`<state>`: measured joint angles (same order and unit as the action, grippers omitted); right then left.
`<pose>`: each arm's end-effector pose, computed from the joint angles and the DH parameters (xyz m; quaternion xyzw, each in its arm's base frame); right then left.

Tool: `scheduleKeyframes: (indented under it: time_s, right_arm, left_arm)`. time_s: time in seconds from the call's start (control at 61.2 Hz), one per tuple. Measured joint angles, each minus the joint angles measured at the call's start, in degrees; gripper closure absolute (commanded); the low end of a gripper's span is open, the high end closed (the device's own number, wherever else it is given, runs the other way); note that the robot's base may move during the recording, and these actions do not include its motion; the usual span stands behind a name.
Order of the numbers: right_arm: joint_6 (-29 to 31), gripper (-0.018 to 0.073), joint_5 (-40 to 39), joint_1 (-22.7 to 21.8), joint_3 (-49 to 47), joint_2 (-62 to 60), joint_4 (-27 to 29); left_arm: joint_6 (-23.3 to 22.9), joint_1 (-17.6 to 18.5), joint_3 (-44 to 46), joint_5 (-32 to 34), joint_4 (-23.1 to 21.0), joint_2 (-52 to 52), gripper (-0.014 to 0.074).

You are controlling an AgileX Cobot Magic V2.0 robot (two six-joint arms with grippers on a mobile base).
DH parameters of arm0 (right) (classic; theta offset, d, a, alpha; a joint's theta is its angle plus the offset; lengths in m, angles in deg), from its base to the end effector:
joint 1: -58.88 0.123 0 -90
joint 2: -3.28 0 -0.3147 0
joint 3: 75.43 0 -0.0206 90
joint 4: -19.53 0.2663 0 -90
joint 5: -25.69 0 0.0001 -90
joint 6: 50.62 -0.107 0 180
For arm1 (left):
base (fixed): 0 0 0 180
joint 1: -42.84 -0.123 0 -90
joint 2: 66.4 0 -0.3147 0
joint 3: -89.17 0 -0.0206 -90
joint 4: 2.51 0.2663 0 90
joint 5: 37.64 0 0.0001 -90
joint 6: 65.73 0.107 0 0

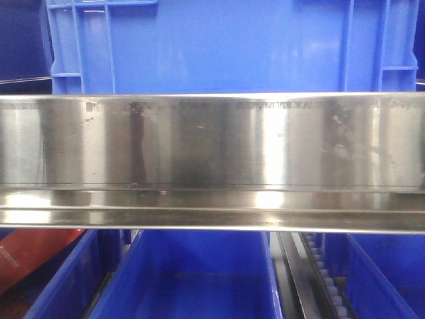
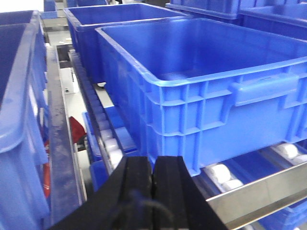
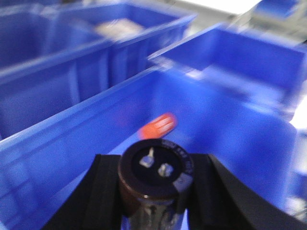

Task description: Place cylindrical capacitor in blue bin on shelf

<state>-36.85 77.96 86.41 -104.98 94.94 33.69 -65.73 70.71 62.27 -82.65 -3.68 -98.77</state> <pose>0.2840 0.1714 0.5384 -0.2842 0.7842 0.1863 0.5191 0.0490 -0.0277 0.4188 0.1889 0.7665 -0.1576 0.5932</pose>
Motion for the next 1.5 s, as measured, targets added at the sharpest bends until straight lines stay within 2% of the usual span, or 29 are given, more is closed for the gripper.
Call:
scheduleKeyframes:
  time_s: [0.131, 0.474, 0.556, 0.621, 0.654, 0.736, 0.752, 0.915, 1.014, 1.259, 1.324, 1.373, 1.504]
  right_arm:
    - [0.0, 0.0721, 3.3, 0.5, -4.1, 7.8, 0.1]
    - [0.0, 0.0706, 8.7, 0.6, -4.3, 19.3, 0.0]
    - [0.0, 0.0548, 9.1, 0.6, -4.3, 20.2, 0.0]
    - [0.0, 0.0289, 9.2, 0.6, -4.3, 20.5, 0.0]
    - [-0.1, 0.0190, 9.3, 0.6, -4.3, 20.5, 0.0]
    - [-0.4, -0.0013, 9.3, 0.6, -4.6, 20.5, 0.0]
    - [-0.4, -0.0017, 9.3, 0.6, -4.6, 20.5, 0.0]
    - [-0.6, 0.0025, 9.3, 0.6, -4.6, 20.5, 0.0]
    - [-1.2, 0.0112, 9.3, 0.6, -4.6, 19.7, 0.0]
    - [-3.5, 0.0599, 8.3, -0.9, -4.6, 12.7, 0.2]
    - [-3.7, 0.0688, 8.2, -1.5, -4.6, 9.8, -0.1]
    - [-3.8, 0.0719, 8.2, -1.9, -4.6, 7.7, -0.7]
    - [-3.9, 0.0717, 7.5, -2.1, -2.5, 0.2, -4.8]
  left_arm:
    - [0.0, 0.0, 0.0, 0.0, -0.5, 0.0, 0.0707]
    - [0.0, 0.0, 0.0, 0.0, -1.5, 0.0, 0.0707]
    - [0.0, 0.0, 0.0, 0.0, -1.8, 0.0, 0.0707]
    - [0.0, 0.0, 0.0, 0.0, -1.9, 0.0, 0.0707]
    - [0.0, 0.0, 0.0, 0.0, -1.9, 0.0, 0.0707]
    - [0.0, 0.0, 0.0, 0.0, -2.0, 0.0, 0.0707]
    - [0.0, 0.0, 0.0, 0.0, -2.0, 0.0, 0.0707]
    - [0.0, 0.0, 0.0, 0.0, -2.0, 0.0, 0.0707]
    - [0.0, 0.0, -0.1, 0.0, -2.0, 0.0, 0.0707]
    - [0.0, 0.0, -0.1, 0.0, -2.0, 0.0, 0.0707]
    - [0.0, 0.0, -0.1, 0.0, -2.0, 0.0, 0.0707]
    - [0.0, 0.0, -0.1, 0.0, -2.0, 0.0, 0.0707]
    - [0.0, 0.0, -0.1, 0.1, -2.0, 0.0, 0.0707]
